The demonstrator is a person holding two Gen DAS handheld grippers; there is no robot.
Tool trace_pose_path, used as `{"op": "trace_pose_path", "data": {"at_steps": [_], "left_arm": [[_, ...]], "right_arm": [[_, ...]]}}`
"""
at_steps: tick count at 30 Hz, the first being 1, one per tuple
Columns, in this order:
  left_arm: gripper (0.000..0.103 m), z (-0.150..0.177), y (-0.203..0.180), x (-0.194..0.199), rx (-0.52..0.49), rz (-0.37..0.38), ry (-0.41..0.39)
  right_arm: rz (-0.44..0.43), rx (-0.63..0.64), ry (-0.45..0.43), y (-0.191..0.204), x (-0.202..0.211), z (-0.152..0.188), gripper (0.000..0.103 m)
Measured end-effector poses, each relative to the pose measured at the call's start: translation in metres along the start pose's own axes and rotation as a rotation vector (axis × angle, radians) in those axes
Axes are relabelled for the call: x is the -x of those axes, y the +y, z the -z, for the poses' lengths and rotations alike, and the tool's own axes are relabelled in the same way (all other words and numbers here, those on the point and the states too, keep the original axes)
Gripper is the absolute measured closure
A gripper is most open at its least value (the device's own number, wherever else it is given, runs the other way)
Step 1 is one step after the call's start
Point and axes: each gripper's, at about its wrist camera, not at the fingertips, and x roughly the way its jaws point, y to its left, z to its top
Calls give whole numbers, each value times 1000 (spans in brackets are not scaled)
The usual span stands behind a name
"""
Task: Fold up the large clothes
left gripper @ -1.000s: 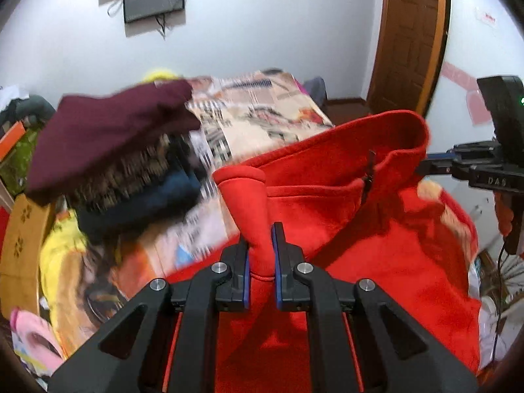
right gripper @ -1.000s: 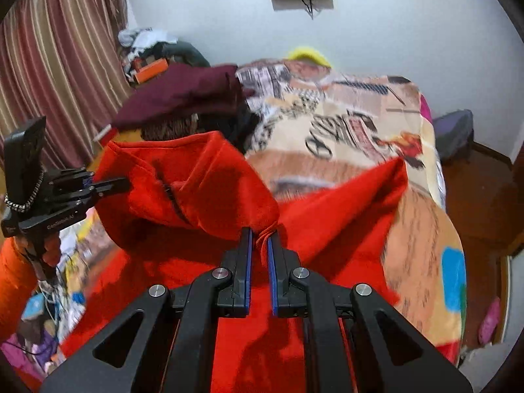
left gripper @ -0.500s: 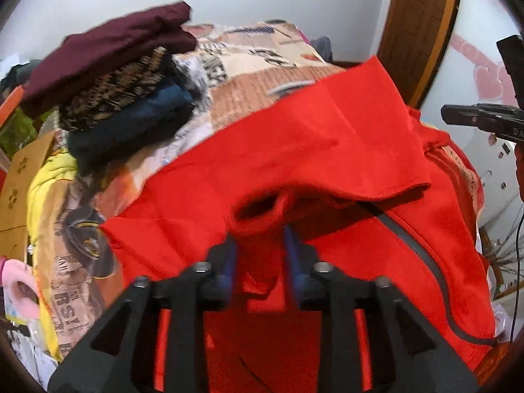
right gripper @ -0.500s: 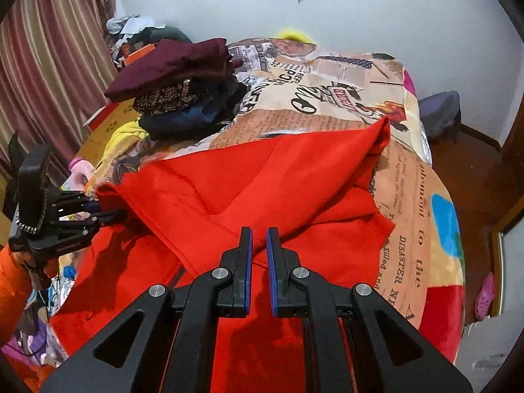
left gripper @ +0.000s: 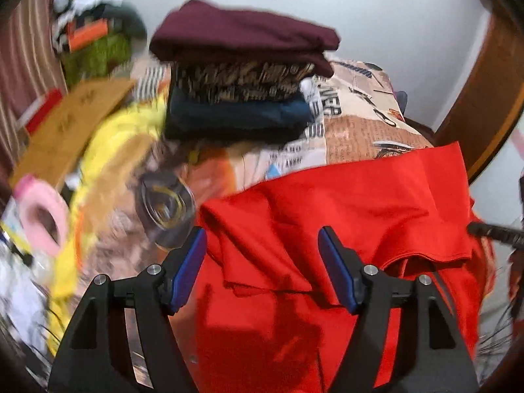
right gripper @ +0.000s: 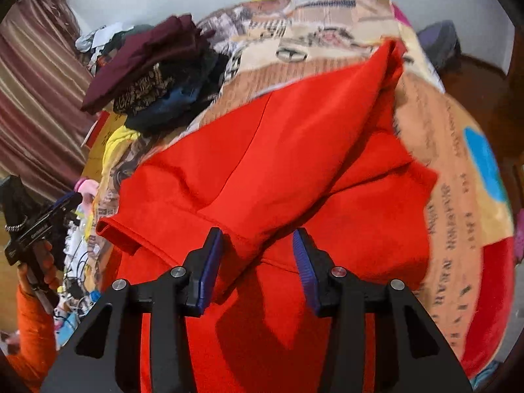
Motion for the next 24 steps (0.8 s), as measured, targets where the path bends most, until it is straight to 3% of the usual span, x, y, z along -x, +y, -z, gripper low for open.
{"op": "trace_pose_path", "data": {"at_steps": [3,8,10,11,12,14,16,18,19,24], "left_arm": [[34,9,-1,-19,17,30,68],[34,28,-6,-56,122,159,206],[34,36,-8,-68,186,259,266],[34,39,-9,-73,218,302,292],[38,42,-11,-76,236,326,308],[42,44,-15,-78,235,334,314],[54,43,-18,-77,232,312,297],[82,41,-15,-75,262,339,291],[90,39,-13,-74,278,371,290],[97,25,-18,-46,226,396,199]], "right_arm": [[-9,28,-8,8,-5,0,62],[-13,34,-41,15,-12,0,59],[-26,39,-41,17,-14,1,64],[-42,37,-40,17,-13,1,72],[-60,35,-35,17,-14,1,83],[-90,21,-45,16,-10,0,85],[-91,25,-73,18,-4,-2,88],[-97,35,-105,21,8,-5,90],[-98,41,-123,22,15,-6,90],[-93,93,-158,29,39,-12,91]]}}
